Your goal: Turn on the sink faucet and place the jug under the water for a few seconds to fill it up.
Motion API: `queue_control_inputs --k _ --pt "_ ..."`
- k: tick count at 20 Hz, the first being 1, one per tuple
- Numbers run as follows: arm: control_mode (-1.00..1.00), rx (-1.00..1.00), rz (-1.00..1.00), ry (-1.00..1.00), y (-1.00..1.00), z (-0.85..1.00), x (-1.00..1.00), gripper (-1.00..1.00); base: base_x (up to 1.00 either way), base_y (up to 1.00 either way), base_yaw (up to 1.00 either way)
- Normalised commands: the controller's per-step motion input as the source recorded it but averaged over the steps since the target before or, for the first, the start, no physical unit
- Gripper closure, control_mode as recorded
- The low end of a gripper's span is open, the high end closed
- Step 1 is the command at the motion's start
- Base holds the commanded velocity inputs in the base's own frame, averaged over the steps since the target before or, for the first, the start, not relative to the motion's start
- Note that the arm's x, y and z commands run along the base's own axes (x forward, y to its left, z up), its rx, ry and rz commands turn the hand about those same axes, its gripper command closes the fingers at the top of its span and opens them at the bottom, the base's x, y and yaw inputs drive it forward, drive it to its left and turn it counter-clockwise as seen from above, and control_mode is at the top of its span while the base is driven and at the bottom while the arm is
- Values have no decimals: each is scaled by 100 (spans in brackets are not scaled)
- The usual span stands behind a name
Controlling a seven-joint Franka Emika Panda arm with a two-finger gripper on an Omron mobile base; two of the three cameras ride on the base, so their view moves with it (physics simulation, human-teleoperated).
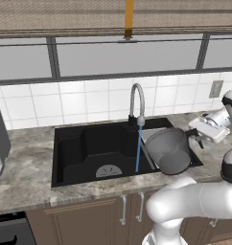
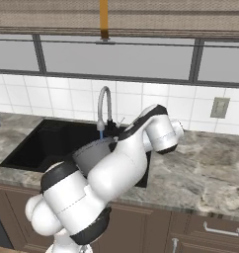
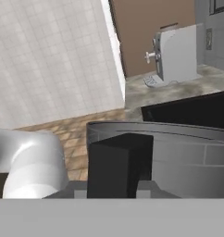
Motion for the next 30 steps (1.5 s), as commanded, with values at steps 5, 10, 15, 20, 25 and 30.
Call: queue_control_inputs --k 5,10,15,20,25,30 --pt "-100 0 0 6 0 1 26 100 0 0 0" --pt "-100 0 0 0 1 0 21 100 0 0 0" --pt "-100 0 1 -3 6 0 18 100 0 0 0" --pt "-100 1 1 0 7 0 20 100 0 0 0" --pt "-100 0 0 0 10 0 20 100 0 0 0" --pt "-100 0 0 0 9 0 17 100 0 0 0"
